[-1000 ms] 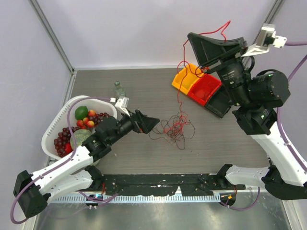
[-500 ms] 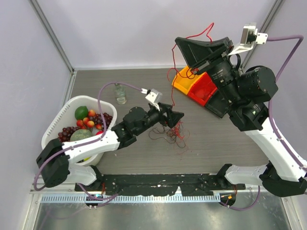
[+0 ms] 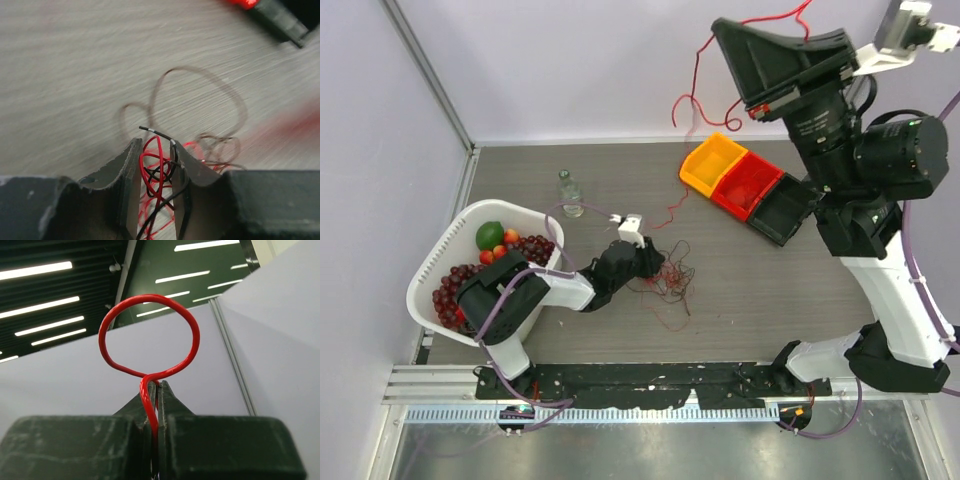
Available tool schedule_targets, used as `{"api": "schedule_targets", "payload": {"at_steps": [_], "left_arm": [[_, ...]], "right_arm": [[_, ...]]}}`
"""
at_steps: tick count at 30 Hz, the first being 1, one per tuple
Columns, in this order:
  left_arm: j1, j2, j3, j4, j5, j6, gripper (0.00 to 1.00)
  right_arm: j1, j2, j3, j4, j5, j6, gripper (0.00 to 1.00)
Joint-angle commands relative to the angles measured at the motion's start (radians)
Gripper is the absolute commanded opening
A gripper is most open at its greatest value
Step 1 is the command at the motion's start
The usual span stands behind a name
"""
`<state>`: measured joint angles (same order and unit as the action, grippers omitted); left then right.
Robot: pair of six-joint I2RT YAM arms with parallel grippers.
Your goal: Untangle the cables
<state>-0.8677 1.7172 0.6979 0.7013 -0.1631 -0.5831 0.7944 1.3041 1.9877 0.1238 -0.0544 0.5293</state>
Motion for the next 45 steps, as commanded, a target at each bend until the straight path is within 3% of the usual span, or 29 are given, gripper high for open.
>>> {"api": "schedule_targets", "payload": {"at_steps": [1, 6, 12, 16, 18, 20, 25, 35, 39, 45], "left_arm": [[0.024, 0.001, -0.11, 0.122, 0.016, -0.104, 0.31], [0.024, -0.065, -0.178, 0.089, 0.02, -0.116, 0.31], [0.024, -0.235, -0.16, -0.139, 0.059, -0.072, 0.37], [0.022, -0.399, -0.117, -0.314, 0.135, -0.07, 0.52], [0.024, -0.477, -0.091, -0.387, 0.199, -0.064, 0.65], [0.024, -0.554, -0.055, -0.478, 0.241, -0.055, 0.78], [0.024, -0.708, 0.014, -0.667, 0.286, -0.043, 0.96], [0.024, -0.826, 0.081, -0.875, 0.315, -0.046, 1.0], [0.024, -0.832, 0.075, -0.852, 0.358, -0.053, 1.0], [0.024, -0.768, 0.117, -0.818, 0.413, -0.066, 1.0]], "right_arm": [[-0.001, 0.033, 0.179, 0.008, 0.005, -0.035, 0.01], [-0.003, 0.018, 0.137, 0.011, 0.051, -0.139, 0.01], [-0.001, -0.086, -0.154, 0.023, 0.25, -0.305, 0.01], [-0.003, -0.121, -0.295, 0.039, 0.46, -0.434, 0.01], [-0.012, -0.127, -0.341, 0.048, 0.525, -0.482, 0.01], [-0.029, -0.137, -0.384, 0.059, 0.563, -0.512, 0.01], [-0.121, -0.146, -0.472, 0.082, 0.608, -0.525, 0.0], [-0.42, 0.003, -0.416, 0.062, 0.516, -0.356, 0.01], [-0.547, 0.085, -0.345, 0.033, 0.45, -0.26, 0.01], [-0.641, 0.156, -0.323, 0.017, 0.409, -0.193, 0.0]]}}
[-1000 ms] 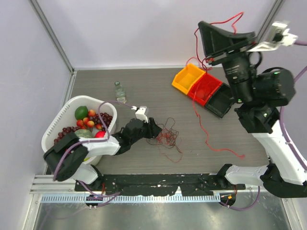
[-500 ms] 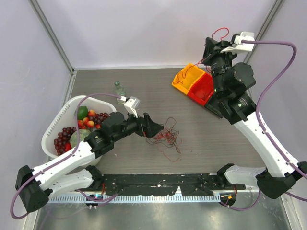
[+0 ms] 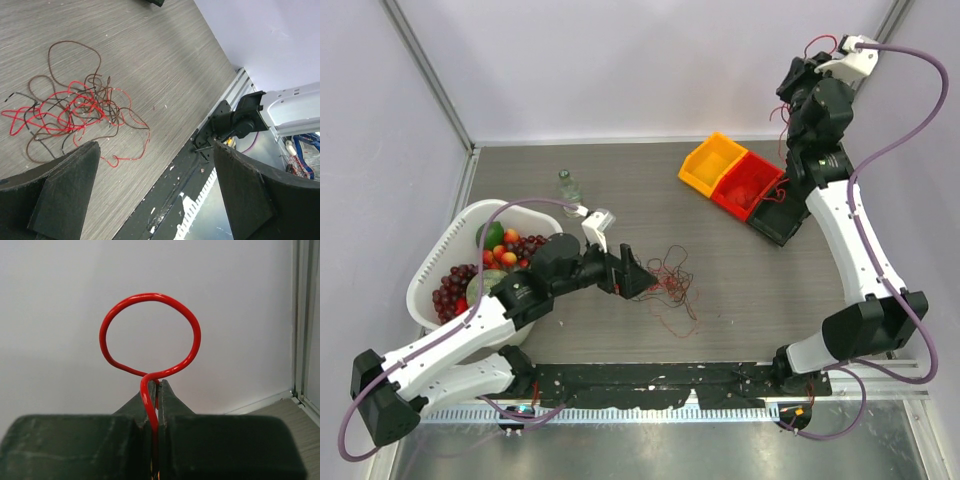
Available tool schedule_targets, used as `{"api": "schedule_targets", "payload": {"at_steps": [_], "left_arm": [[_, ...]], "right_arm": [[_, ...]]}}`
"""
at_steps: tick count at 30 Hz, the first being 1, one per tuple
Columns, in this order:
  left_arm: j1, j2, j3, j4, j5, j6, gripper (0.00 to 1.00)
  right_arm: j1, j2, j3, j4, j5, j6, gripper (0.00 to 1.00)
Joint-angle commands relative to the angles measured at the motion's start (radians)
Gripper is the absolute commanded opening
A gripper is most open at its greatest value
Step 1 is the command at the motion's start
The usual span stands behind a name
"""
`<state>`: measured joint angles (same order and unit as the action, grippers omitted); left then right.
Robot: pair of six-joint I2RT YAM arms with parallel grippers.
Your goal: Untangle the cables
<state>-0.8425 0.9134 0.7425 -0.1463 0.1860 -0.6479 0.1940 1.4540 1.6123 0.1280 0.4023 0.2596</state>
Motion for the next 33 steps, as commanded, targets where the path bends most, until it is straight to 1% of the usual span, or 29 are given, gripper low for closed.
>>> {"api": "schedule_targets", "payload": {"at_steps": [1, 6, 13, 18, 22, 24, 25, 27, 28, 30, 33], "left_arm": [[-0.003, 0.048, 0.083, 0.03, 0.067, 0.007, 1.0], [-0.001, 0.085, 0.129, 0.008, 0.063, 0.053, 1.0], [0.003, 0.052, 0.133, -0.021, 0.027, 0.071, 1.0], [0.006, 0.013, 0.11, -0.029, -0.002, 0.06, 1.0], [0.006, -0.007, 0.1, -0.035, -0.002, 0.048, 1.0], [0.006, -0.018, 0.095, -0.044, -0.006, 0.047, 1.0], [0.006, -0.019, 0.092, -0.045, -0.008, 0.048, 1.0], [0.006, -0.022, 0.089, -0.045, -0.008, 0.045, 1.0], [0.006, -0.021, 0.087, -0.042, -0.01, 0.045, 1.0], [0.006, -0.018, 0.084, -0.033, -0.007, 0.039, 1.0], [0.008, -0.016, 0.08, -0.016, -0.005, 0.024, 1.0]], "right_arm": [[-0.05, 0.012, 0.054, 0.013, -0.054, 0.078, 0.0], [-0.082, 0.055, 0.084, 0.01, -0.079, 0.087, 0.0], [-0.1, 0.134, 0.101, 0.019, -0.17, 0.154, 0.0], [-0.133, 0.172, 0.067, 0.047, -0.243, 0.286, 0.0], [-0.18, 0.186, -0.009, 0.074, -0.278, 0.371, 0.01], [-0.234, 0.196, -0.044, 0.091, -0.302, 0.427, 0.01], [-0.258, 0.209, -0.048, 0.09, -0.316, 0.487, 0.01], [-0.287, 0.25, -0.028, 0.085, -0.371, 0.562, 0.01], [-0.289, 0.285, -0.014, 0.082, -0.431, 0.579, 0.01], [-0.281, 0.336, 0.05, 0.085, -0.494, 0.612, 0.01], [-0.265, 0.39, 0.092, 0.127, -0.565, 0.688, 0.01]]}}
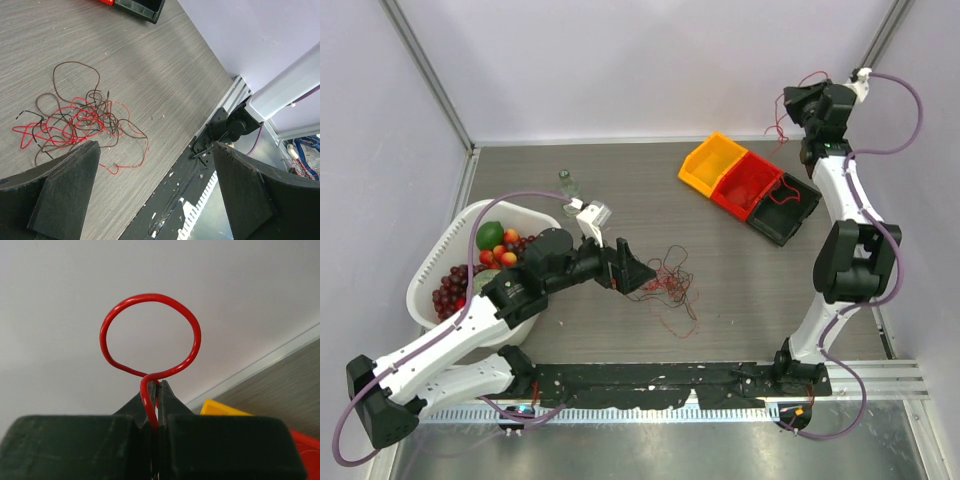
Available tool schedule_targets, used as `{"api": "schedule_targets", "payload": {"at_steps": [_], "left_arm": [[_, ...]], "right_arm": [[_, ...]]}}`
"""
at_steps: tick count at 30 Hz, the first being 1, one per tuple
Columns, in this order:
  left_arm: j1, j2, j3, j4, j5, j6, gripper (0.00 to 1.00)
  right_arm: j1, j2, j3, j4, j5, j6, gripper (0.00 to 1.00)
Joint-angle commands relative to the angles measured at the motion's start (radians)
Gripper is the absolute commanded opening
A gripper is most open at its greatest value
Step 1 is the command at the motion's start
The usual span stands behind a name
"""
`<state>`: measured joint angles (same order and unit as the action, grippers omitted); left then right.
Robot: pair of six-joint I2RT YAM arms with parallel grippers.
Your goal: Untangle the cables
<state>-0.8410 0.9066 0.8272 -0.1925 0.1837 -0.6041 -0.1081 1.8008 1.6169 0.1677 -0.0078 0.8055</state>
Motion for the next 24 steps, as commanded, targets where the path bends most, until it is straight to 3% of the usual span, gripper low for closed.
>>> {"api": "schedule_targets", "payload": {"at_steps": [1, 13, 24], "left_arm": [[0.005, -0.011, -0.005, 0.031, -0.001, -0.023, 0.99], [0.006, -0.031, -0.02, 0.027, -0.007, -0.039, 1.0], [0.008, -0.018, -0.019, 0.033, 0.003, -0.054, 1.0]], "right_arm": [[0.048, 0.057, 0.118, 0.078, -0.162, 0.144, 0.01], [0.156, -0.006, 0.296, -0.033, -0.058, -0.015, 0.01], [0.153, -0.021, 0.249, -0.014, 0.0, -0.061, 0.01]]}}
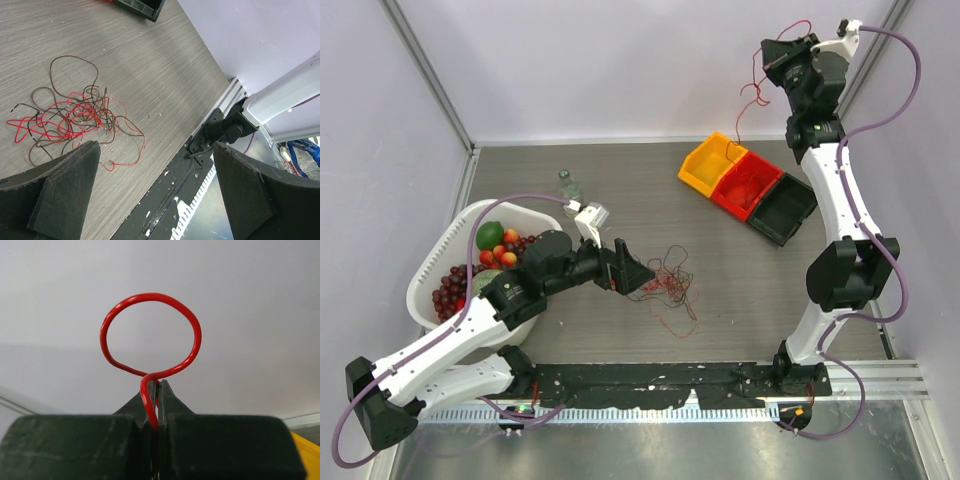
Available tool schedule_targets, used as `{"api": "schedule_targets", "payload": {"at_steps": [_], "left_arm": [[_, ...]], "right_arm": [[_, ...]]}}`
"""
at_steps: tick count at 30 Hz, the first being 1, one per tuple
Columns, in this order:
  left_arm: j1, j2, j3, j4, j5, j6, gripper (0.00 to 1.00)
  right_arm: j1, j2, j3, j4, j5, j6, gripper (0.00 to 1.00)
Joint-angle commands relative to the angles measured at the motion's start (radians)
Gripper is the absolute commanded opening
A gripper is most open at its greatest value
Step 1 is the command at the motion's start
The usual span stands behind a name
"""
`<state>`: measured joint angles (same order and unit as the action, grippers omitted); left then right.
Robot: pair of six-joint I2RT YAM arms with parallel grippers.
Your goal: Untangle the cables
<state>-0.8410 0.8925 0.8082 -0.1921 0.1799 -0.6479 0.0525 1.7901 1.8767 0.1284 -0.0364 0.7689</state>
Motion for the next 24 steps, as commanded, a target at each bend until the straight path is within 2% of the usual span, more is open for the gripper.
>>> {"api": "schedule_targets", "payload": {"at_steps": [1, 12, 19, 24], "left_arm": [[0.006, -0.007, 0.002, 0.03, 0.007, -0.01, 1.0], [0.006, -0.012, -0.001, 0.009, -0.003, 0.002, 1.0], [0.006, 0.022, -0.004, 0.042, 0.018, -0.01, 1.0], [0.006, -0.004, -0.029, 0.034, -0.002, -0.019, 1.0]], "right_arm": [[-0.009, -0.009, -0.023, 0.027, 0.033, -0.029, 0.01], [-0.028, -0.12, -0.296, 0.025, 0.208, -0.249, 0.01], [-0.02, -0.068, -0.473, 0.028, 0.191, -0.238, 0.01], [-0.02, 0.011, -0.488, -0.015, 0.197, -0.218, 0.01]]}}
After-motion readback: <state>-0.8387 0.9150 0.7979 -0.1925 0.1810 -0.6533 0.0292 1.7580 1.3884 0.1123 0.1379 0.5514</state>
